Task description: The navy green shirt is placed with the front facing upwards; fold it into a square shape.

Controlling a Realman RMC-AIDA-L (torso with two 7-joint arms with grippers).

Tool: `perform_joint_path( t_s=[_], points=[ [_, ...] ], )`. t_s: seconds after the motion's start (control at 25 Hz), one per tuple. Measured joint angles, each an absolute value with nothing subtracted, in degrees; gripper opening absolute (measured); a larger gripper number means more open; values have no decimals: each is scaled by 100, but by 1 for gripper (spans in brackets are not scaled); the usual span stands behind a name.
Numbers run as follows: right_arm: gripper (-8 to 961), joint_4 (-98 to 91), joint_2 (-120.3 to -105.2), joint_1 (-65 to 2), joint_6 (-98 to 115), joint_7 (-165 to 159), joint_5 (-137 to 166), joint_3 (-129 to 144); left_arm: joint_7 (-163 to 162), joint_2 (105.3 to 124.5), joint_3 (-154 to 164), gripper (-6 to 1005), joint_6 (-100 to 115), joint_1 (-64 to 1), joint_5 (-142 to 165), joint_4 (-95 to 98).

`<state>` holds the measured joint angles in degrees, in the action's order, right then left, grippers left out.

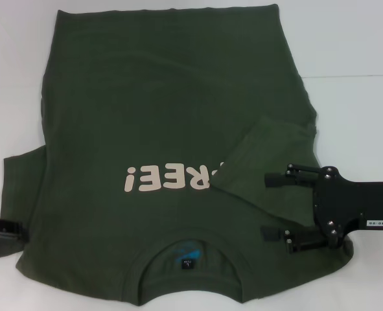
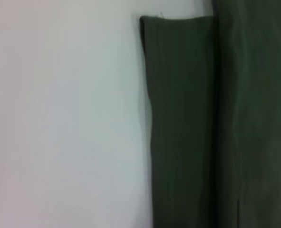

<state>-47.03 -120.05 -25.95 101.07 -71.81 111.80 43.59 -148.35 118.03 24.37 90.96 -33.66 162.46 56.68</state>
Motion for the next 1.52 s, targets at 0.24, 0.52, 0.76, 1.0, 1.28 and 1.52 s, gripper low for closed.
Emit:
perform_joint_path(
  t_s=[0.24,0.52,0.76,1.0,1.28,1.52],
  points=[
    [947,-4694,-12005,-2602,10099,-7181,11179,4359,-14836,11803,2501,812,9096,-3367,16351,5660],
    [947,-4692,-12006,-2602,10098,-7180,11179,4359,-14836,11803,2516,812,9088,-3398,16303,5642],
    [946,-4692,-12006,-2590,10098,-7181,11182,4360,-14836,11819,2514,812,9040,-3472,16291,5587],
    [946,-4693,-12006,-2574,10098,-7181,11180,4359,-14837,11808,2513,812,9018,-3511,16301,5546],
    [946,-4693,-12006,-2584,10099,-7181,11179,4350,-14850,11798,2518,812,9017,-3516,16340,5615],
    [946,-4693,-12006,-2599,10099,-7181,11179,4350,-14855,11779,2522,812,9017,-3497,16363,5660]
  ],
)
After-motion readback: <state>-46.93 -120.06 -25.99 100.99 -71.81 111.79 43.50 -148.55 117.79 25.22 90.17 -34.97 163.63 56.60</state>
